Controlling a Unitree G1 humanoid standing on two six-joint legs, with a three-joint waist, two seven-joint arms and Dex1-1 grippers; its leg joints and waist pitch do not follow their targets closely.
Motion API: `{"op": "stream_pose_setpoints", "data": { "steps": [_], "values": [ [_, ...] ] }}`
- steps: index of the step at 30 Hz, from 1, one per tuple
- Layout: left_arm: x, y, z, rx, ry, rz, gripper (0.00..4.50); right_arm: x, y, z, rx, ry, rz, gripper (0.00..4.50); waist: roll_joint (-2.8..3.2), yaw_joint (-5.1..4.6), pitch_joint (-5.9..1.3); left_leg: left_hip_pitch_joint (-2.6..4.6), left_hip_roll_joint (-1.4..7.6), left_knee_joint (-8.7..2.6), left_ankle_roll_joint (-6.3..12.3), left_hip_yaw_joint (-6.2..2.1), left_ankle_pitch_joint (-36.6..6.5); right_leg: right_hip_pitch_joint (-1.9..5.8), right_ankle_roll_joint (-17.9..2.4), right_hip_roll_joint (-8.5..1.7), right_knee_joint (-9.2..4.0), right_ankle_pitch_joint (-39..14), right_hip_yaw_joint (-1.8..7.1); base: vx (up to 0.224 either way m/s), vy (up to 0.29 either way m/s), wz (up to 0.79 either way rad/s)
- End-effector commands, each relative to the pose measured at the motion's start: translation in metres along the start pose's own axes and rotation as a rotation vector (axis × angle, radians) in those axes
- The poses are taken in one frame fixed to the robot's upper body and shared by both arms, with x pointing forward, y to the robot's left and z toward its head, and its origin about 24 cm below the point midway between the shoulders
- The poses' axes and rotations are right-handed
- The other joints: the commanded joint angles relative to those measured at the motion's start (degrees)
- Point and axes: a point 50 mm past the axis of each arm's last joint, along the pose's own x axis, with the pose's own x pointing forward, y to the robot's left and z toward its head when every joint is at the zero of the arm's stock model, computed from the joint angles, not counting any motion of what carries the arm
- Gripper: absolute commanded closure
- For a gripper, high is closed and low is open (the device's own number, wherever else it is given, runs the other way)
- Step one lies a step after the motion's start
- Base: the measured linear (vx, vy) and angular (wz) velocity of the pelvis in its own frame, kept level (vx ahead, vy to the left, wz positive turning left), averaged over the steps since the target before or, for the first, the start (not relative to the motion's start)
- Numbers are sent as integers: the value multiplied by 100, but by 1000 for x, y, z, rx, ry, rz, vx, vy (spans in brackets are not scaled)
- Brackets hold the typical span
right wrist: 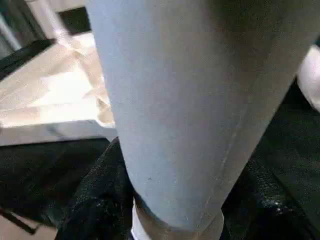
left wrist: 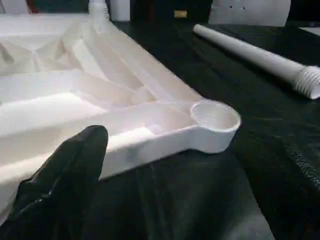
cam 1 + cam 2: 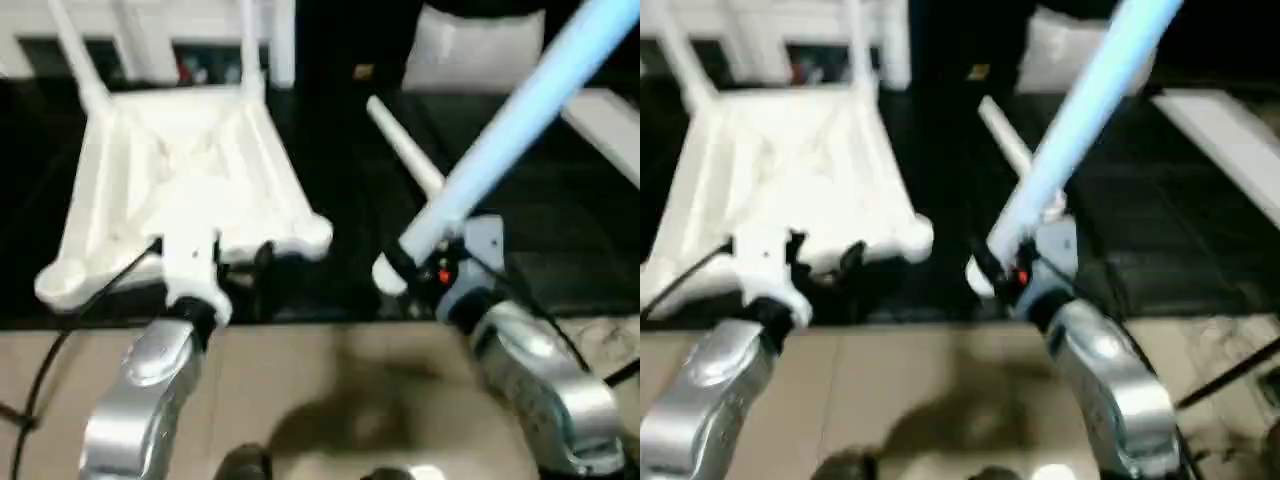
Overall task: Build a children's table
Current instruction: Move to table
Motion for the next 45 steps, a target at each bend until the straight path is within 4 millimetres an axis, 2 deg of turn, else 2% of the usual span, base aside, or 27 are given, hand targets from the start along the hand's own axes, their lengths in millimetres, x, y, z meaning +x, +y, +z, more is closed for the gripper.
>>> {"op": "stream_pose_setpoints", "data": {
  "steps": [1,2,5,9,16,18,20,25,26,27,28,29,30,31,32,33,34,35,36,37,38,39,41,42,43,44,45],
  "values": [
    [-3,5,4,-2,-30,38,0,-1,-2,4,-59,-10,-19,257,-119,40,-295,-29,339,-336,41,0,-219,183,-14,-547,-875,-1812,383,-49,-82,0],
    [-4,5,4,-8,-36,42,0,-2,-4,5,-82,-16,-32,257,-77,-30,-300,10,400,-413,-45,62,-749,128,-178,-453,-835,-1258,324,0,0,0],
    [-6,4,5,3,-37,33,0,-9,-6,18,-95,-34,7,257,-40,-56,-305,18,446,-459,-46,97,-972,166,-490,-486,-797,-508,321,0,0,0],
    [-8,4,10,-6,-65,20,0,-14,-4,25,-92,-54,16,257,-33,-60,-336,56,492,-481,112,141,-677,208,-670,-505,-778,239,308,0,0,0],
    [-7,4,9,-14,-69,18,0,-5,3,22,-52,-51,17,257,-15,-99,-166,434,401,-564,64,289,-2757,357,-651,-402,-1184,-2886,240,15,12,0],
    [-8,2,9,-14,-71,9,0,-4,8,19,-58,-51,51,257,-39,-88,-203,486,417,-599,102,293,-2623,446,-641,-406,-1214,-2755,261,41,16,-1],
    [-8,0,10,-8,-73,3,0,-4,11,12,-99,-34,79,257,-11,-73,-300,503,458,-668,363,302,-1857,591,-778,-360,-1141,-1557,233,99,29,-1],
    [-10,-3,10,27,-71,-25,0,-2,15,4,-125,3,113,257,-59,-25,-460,341,250,-476,1111,352,-232,898,-778,-252,-982,650,251,121,16,1],
    [-10,-3,10,31,-67,-31,0,-2,14,3,-121,11,97,257,-29,59,-457,-61,46,-310,1722,277,112,1161,-430,-423,-1101,1018,101,110,20,20],
    [-10,-3,9,33,-66,-33,0,-2,13,2,-118,13,90,257,-28,35,-465,-65,67,-270,1942,226,252,1154,-294,-465,-1117,1052,33,112,24,38],
    [-10,-4,9,26,-65,-39,0,-2,8,4,-113,-13,45,257,-5,46,-479,-190,-24,-144,2350,107,763,1283,52,-383,-1118,1215,-214,112,24,38],
    [-10,-4,9,25,-64,-45,0,-2,6,5,-87,-29,34,257,188,-71,-516,270,90,-203,2655,-155,1366,1044,325,-157,-892,1206,-418,174,-2,52],
    [-9,-5,8,24,-63,-49,0,-3,5,5,-68,-38,29,257,215,-206,-546,791,247,-190,3171,-523,1674,579,339,48,-562,732,-514,213,-69,53],
    [-9,-5,8,23,-62,-58,0,-3,4,6,-76,-44,25,257,276,-467,-648,1666,967,-102,3769,-1109,2754,-405,355,-98,-11,-1012,-270,213,-69,53],
    [-9,-6,7,22,-60,-66,0,-4,3,6,-89,-43,25,257,130,-276,-496,1291,1121,-111,3367,-939,3123,-524,473,-321,259,-670,-18,135,-103,37],
    [-9,-6,7,23,-58,-70,0,-4,3,6,-97,-41,26,257,141,-278,-445,1050,1041,-260,3152,-720,2718,-475,579,-312,365,-342,4,-20,-87,16],
    [-8,-7,7,25,-55,-75,0,-4,3,6,-104,-39,28,257,19,-279,-336,714,750,-493,2859,-366,1301,-347,492,-282,279,199,46,-6,-134,12],
    [-8,-8,6,25,-53,-85,0,-5,3,6,-113,-40,28,257,-207,-230,-260,591,272,-422,2291,-65,-342,-119,161,-408,-493,543,297,-39,-91,-5],
    [-8,-8,6,28,-49,-96,0,-5,3,6,-118,-39,25,257,-277,-159,-232,490,-43,-350,1867,118,-1101,109,222,-442,-768,-110,477,26,-112,-3],
    [-8,-9,5,31,-47,-104,0,-5,3,5,-120,-38,21,257,-431,-23,-260,370,-369,453,1350,220,-1232,470,280,-904,-1268,-3112,1075,12,-64,0],
    [-8,-9,5,31,-46,-110,0,-6,2,5,-120,-40,15,257,-336,27,-258,164,-247,650,958,56,-764,661,-177,-1070,-1245,-3827,1177,53,-111,-1],
    [-8,-9,5,30,-46,-113,0,-6,2,5,-123,-38,9,257,-378,-7,-206,105,-250,669,813,43,-651,652,-264,-963,-1225,-3821,1133,74,-72,-3],
    [-8,-9,5,28,-45,-118,0,-6,2,4,-128,-36,8,257,-225,-97,-95,69,-109,504,606,-23,-369,632,-945,-911,-1296,-3692,869,84,-48,-6],
    [-8,-9,5,29,-44,-118,0,-7,2,4,-132,-35,10,257,-171,-119,-72,109,-65,362,599,-15,-366,589,-1053,-835,-1336,-3740,750,53,27,0],
    [-7,-9,4,29,-43,-119,0,-7,3,3,-138,-34,13,257,-22,-168,-56,293,75,17,575,19,-631,509,-1136,-661,-1342,-3576,454,80,91,-9],
    [-7,-9,4,29,-41,-119,0,-7,3,4,-141,-34,14,257,139,-373,-10,293,331,-439,427,-187,-1838,475,-902,-267,-1039,-3001,137,80,91,-9],
    [-7,-9,4,29,-41,-119,0,-7,3,4,-142,-34,14,257,215,-446,-46,507,458,-541,360,-330,-2639,344,-830,-158,-874,-2607,42,133,104,-3]
  ]
}}
